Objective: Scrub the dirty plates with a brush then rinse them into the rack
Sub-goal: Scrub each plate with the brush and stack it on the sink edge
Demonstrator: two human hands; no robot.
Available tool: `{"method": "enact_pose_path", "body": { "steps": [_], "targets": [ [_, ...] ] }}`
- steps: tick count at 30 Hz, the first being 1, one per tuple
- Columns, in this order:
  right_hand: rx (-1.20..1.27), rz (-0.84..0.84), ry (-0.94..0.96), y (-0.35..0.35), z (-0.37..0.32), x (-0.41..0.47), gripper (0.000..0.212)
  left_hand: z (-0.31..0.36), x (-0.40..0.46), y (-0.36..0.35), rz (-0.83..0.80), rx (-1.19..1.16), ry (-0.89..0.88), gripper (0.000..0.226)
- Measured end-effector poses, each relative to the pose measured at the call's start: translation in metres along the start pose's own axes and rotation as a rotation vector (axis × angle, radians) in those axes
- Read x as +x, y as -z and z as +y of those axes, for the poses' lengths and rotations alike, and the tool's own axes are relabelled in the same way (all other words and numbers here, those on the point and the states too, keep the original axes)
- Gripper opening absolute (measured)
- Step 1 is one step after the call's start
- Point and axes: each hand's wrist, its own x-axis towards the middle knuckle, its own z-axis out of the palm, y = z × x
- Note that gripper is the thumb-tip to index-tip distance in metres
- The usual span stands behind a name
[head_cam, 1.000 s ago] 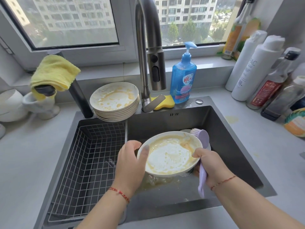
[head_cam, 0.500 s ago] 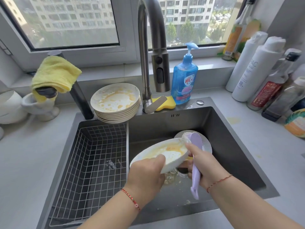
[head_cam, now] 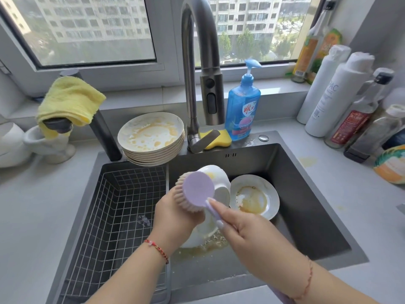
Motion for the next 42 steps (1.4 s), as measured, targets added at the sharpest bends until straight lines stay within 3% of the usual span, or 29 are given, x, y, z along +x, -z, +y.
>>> {"method": "enact_pose_path", "body": {
  "steps": [7, 10, 13, 14, 16, 18, 21, 24, 26, 30, 34, 38, 42],
  "targets": [
    [0.103, 0.124, -0.289, 0.039, 0.03, 0.028, 0.038, -0.003, -0.009, 0.013, -0.013, -0.039, -0.077, 0.037],
    [0.077, 0.107, -0.151, 0.031, 0.015, 0.018, 0.042, -0.003, -0.007, 0.01, -0.009, -0.052, -0.046, 0.035],
    [-0.112, 0.009, -0.01, 0.012, -0.009, -0.005, 0.047, 0.001, -0.004, 0.003, -0.014, -0.091, -0.055, 0.043],
    [-0.164, -0.02, 0.0, 0.009, -0.014, -0.008, 0.047, 0.003, -0.004, 0.0, -0.027, -0.1, -0.066, 0.048],
    [-0.202, -0.03, -0.022, 0.014, -0.015, -0.006, 0.047, 0.008, -0.009, 0.002, -0.051, -0.002, -0.083, 0.038],
    [-0.104, 0.017, -0.075, 0.024, -0.004, 0.001, 0.044, 0.005, -0.011, 0.005, -0.014, -0.059, -0.053, 0.03],
    [0.161, 0.112, -0.211, 0.035, 0.023, 0.015, 0.033, -0.003, -0.015, 0.01, 0.018, -0.131, -0.042, 0.035],
    [0.465, 0.048, -0.45, 0.02, 0.059, 0.022, 0.027, -0.007, -0.014, 0.013, 0.054, -0.24, -0.032, 0.038],
    [0.668, 0.02, -0.55, 0.005, 0.071, 0.019, 0.028, -0.009, -0.012, 0.014, 0.072, -0.333, -0.006, 0.042],
    [0.953, 0.162, -0.597, -0.014, 0.076, 0.022, 0.038, -0.008, -0.011, 0.014, 0.095, -0.595, 0.073, 0.058],
    [1.072, 0.216, -0.541, -0.018, 0.074, 0.029, 0.063, -0.004, -0.013, 0.01, 0.067, -0.811, 0.071, 0.075],
    [1.105, 0.215, -0.459, -0.018, 0.072, 0.03, 0.06, -0.003, -0.016, 0.009, -0.009, -0.934, 0.057, 0.079],
    [0.977, 0.221, -0.373, -0.007, 0.074, 0.027, 0.064, -0.01, -0.016, 0.013, -0.087, -0.933, 0.053, 0.078]
  ]
}}
